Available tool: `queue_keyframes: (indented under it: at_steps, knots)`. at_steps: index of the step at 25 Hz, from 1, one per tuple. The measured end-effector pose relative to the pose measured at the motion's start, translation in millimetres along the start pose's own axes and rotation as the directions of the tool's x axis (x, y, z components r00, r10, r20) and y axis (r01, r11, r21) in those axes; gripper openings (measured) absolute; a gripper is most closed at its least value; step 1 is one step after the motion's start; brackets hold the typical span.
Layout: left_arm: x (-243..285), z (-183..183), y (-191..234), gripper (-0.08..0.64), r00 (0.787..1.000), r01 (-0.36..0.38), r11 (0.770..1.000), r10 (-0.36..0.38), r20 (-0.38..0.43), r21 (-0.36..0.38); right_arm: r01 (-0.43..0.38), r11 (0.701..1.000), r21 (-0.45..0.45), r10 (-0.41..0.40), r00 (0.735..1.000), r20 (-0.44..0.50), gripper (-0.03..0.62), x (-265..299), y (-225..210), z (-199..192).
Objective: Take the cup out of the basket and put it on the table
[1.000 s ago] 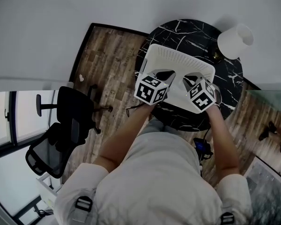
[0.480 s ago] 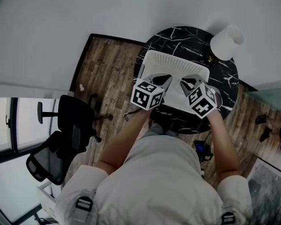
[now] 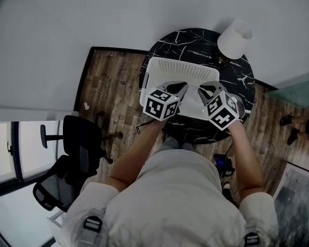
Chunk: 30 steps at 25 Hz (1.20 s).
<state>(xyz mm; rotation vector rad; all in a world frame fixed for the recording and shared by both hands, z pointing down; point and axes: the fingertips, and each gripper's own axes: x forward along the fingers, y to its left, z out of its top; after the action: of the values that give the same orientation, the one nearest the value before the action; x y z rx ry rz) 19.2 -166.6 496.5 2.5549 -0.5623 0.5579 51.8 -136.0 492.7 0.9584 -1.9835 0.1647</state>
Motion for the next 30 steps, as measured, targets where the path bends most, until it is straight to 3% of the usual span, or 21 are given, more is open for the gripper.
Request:
queue_keyframes:
  at_steps: [13, 30]
  knots:
    - [57.6, 2.8, -77.8, 0.005, 0.983, 0.175, 0.981, -0.171, -0.065, 0.081, 0.14, 0.981, 0.132, -0.132, 0.989, -0.062, 0.026, -58.5, -27.6, -66.6]
    - [131.8, -22.3, -192.5, 0.005, 0.908, 0.398, 0.904, -0.364, -0.205, 0.156, 0.306, 0.904, 0.3, -0.253, 0.946, -0.203, 0.026, -133.4, -35.2, -183.8]
